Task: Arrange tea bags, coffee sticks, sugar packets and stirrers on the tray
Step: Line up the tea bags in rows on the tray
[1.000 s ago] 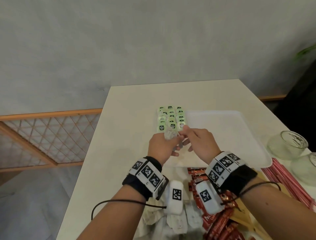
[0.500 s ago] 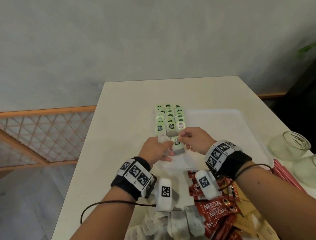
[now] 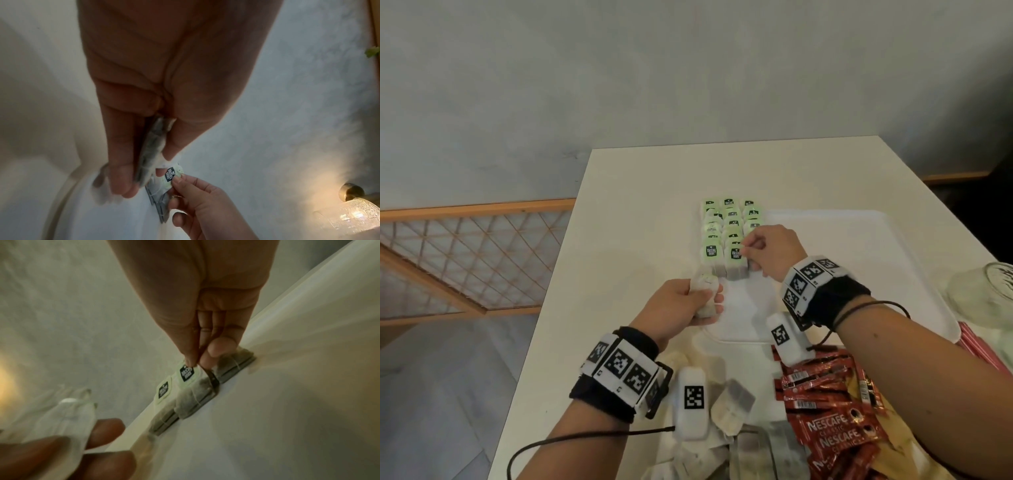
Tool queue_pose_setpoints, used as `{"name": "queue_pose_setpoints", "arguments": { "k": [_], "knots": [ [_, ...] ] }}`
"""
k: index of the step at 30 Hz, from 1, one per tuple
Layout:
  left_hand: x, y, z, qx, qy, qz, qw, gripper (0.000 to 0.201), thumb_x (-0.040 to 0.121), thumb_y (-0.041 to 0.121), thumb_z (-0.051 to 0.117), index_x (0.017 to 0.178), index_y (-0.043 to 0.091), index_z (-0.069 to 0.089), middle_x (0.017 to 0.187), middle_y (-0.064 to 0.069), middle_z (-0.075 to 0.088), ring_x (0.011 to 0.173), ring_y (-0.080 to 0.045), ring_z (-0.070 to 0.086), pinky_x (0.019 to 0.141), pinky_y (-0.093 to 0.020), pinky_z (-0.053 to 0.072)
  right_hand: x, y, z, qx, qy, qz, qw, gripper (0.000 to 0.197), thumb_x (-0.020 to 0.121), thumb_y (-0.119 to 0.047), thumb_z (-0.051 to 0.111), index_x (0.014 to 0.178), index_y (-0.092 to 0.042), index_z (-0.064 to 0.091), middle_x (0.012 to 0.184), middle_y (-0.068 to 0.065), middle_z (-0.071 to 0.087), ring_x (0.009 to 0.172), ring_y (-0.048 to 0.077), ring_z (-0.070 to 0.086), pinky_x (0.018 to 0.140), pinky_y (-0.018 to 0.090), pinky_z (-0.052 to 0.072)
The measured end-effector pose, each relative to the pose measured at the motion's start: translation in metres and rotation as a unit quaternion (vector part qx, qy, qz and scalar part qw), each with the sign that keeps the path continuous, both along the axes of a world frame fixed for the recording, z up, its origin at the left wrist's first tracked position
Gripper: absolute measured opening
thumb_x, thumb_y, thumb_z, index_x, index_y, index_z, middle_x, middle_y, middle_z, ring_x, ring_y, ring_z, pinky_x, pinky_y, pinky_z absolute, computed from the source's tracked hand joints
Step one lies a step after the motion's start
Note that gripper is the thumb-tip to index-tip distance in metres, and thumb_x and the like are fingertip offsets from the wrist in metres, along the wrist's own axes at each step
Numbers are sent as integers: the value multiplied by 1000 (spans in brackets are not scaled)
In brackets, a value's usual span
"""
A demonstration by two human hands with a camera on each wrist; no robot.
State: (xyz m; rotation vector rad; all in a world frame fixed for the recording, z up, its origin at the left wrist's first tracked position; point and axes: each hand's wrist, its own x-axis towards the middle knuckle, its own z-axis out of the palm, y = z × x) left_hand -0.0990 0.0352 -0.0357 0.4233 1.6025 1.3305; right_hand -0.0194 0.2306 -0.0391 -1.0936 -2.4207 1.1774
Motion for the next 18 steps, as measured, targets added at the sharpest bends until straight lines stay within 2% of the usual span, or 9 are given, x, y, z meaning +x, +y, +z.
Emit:
{"name": "queue_pose_setpoints", "arguments": {
  "k": [3, 5, 7, 9, 11, 14, 18],
  "knots": [
    [1, -2, 3, 1, 12, 6, 1000, 17, 99, 14, 55, 105, 6, 69, 106, -11, 75, 92, -21, 74, 74, -26, 60, -3, 2, 0, 18, -9, -6, 1000, 4, 86, -14, 71, 89, -15, 70, 73, -4, 63, 74, 18, 64, 73, 32, 57],
    [3, -3, 6, 4, 10, 14, 1000, 18, 98, 15, 57, 106, 5, 69, 104, -11, 75, 90, -21, 74, 72, -26, 61, 0, 2, 1, 24, -7, -11, 1000, 11, 84, -16, 72, 95, -16, 71, 78, -4, 63, 77, 15, 61, 78, 29, 54],
    [7, -2, 10, 13, -1, 21, 1000, 20, 98, 16, 58, 109, 3, 69, 101, -11, 76, 89, -22, 75, 71, -25, 61, 7, -2, 5, 24, 6, -13, 1000, 18, 84, -22, 73, 101, -18, 68, 84, -3, 64, 75, 11, 59, 71, 20, 47],
    [13, 0, 14, 25, -13, 20, 999, 21, 97, 17, 60, 111, 3, 67, 96, -11, 77, 85, -23, 75, 70, -26, 61, 18, -10, 12, 21, 29, -5, 999, 17, 85, -28, 72, 100, -22, 66, 86, -6, 64, 70, 5, 56, 63, 16, 41],
    [20, 3, 16, 31, -7, 13, 999, 22, 96, 18, 61, 111, 4, 67, 93, -11, 77, 81, -22, 75, 69, -26, 61, 33, -22, 17, -30, 66, 14, 997, 13, 87, -32, 69, 96, -22, 70, 87, -5, 66, 62, 6, 56, 57, 17, 42],
    [30, 7, 18, 34, 8, -1, 999, 21, 95, 18, 62, 111, 5, 68, 93, -11, 77, 80, -21, 75, 67, -25, 60, 54, -39, 19, -125, 105, 50, 985, 13, 88, -32, 68, 92, -20, 73, 82, 1, 71, 57, 12, 56, 49, 29, 45],
    [41, 13, 19, 34, 36, -14, 999, 20, 94, 18, 64, 109, 5, 70, 95, -13, 76, 80, -21, 75, 67, -25, 59, 71, -47, 14, -114, 129, 40, 984, 7, 86, -24, 71, 84, -17, 73, 72, 0, 66, 52, 9, 55, 49, 30, 45]
  ]
}}
